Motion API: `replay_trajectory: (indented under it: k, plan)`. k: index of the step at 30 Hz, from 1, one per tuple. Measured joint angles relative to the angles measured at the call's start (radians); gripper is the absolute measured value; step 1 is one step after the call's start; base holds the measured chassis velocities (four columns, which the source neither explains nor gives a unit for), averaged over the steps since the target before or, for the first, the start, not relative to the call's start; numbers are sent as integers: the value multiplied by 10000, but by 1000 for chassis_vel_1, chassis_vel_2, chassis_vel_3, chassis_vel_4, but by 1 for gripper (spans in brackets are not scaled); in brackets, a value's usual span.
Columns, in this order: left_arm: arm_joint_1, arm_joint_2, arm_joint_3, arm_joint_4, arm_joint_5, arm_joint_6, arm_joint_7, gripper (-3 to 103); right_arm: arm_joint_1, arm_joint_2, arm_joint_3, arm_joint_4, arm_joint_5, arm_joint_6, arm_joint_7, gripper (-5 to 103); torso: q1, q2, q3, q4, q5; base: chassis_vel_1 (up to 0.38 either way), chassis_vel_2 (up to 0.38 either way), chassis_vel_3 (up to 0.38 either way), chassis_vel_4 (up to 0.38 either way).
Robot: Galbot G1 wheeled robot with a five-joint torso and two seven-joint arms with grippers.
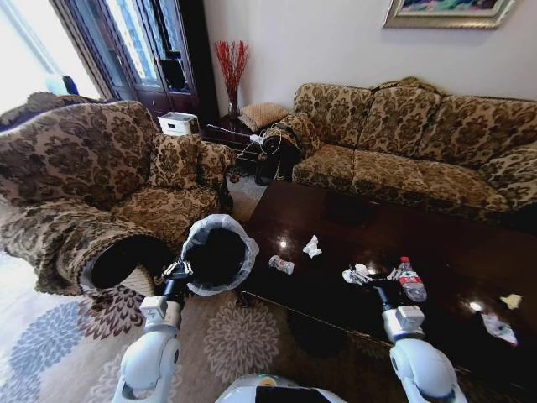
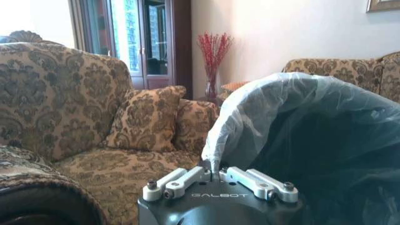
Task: Move to the front of the table and place the trash on the table into the trash bin.
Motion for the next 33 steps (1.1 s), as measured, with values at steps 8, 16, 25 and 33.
replay_trajectory:
  k: [8, 16, 25, 33]
  plan:
    - [0, 0, 0, 3, 0, 0, 0, 1, 0, 0, 0, 0, 0, 0, 0, 100, 0, 0, 0, 0, 0, 0, 0, 0, 0]
    - [-681, 683, -77, 12, -558, -106, 222, 1, 43, -8, -24, 756, 393, -610, 28, 100, 0, -1, 1, -2, 5, 0, 0, 0, 0]
    - [-1047, 1091, -134, 5, -1087, -254, 286, 1, 133, -216, -116, 1268, 1051, -1156, -283, 100, 0, 0, 0, 1, -2, 0, 0, 0, 0]
    - [-1402, 1451, -320, 209, -869, 61, -16, 1, 1407, -1634, -1597, -561, 2669, -1971, -1429, 100, 2, -1, 2, 1, 0, 0, 0, 0, 0]
